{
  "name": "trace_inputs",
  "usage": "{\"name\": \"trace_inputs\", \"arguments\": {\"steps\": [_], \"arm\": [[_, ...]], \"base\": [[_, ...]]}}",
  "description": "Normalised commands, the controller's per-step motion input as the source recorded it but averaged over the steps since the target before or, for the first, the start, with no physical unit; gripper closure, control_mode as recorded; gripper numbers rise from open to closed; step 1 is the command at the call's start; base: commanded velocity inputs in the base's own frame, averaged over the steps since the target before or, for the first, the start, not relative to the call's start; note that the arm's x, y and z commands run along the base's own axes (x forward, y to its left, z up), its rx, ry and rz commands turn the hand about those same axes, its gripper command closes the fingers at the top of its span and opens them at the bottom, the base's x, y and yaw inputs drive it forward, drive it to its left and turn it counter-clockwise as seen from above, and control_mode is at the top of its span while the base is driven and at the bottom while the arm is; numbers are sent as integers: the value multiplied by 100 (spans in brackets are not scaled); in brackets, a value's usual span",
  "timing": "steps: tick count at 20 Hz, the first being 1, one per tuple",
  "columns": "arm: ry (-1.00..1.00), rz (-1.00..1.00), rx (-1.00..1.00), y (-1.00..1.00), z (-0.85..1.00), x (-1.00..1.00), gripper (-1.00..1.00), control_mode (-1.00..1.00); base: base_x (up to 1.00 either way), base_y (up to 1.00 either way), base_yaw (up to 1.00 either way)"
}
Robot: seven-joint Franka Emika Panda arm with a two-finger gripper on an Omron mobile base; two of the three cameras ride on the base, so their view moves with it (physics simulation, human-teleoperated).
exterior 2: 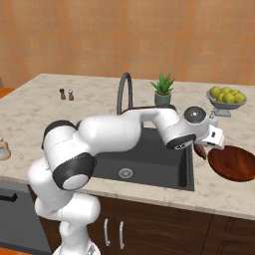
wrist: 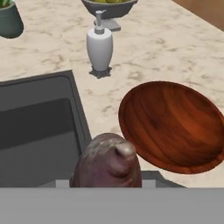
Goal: Pick the potato from the sink and place it in the bowl. Then pick the bowl and place it in the microwave. Then close the microwave door and press the start button.
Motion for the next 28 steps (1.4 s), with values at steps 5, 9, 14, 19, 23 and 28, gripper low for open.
{"name": "trace_inputs", "arguments": {"steps": [5, 9, 14, 19, 23, 28], "arm": [[-2, -1, 4, -30, -11, 0, 100, -100], [3, 0, 9, -30, 0, 1, 100, -100], [0, 0, 6, -31, 0, 9, 100, -100], [0, 0, 4, -28, -5, 11, 100, -100], [0, 0, 5, -45, -20, 0, 100, -100], [0, 0, 0, -24, -29, 3, 100, -100]], "base": [[0, 0, 0], [0, 0, 0], [0, 0, 0], [0, 0, 0], [0, 0, 0], [0, 0, 0]]}}
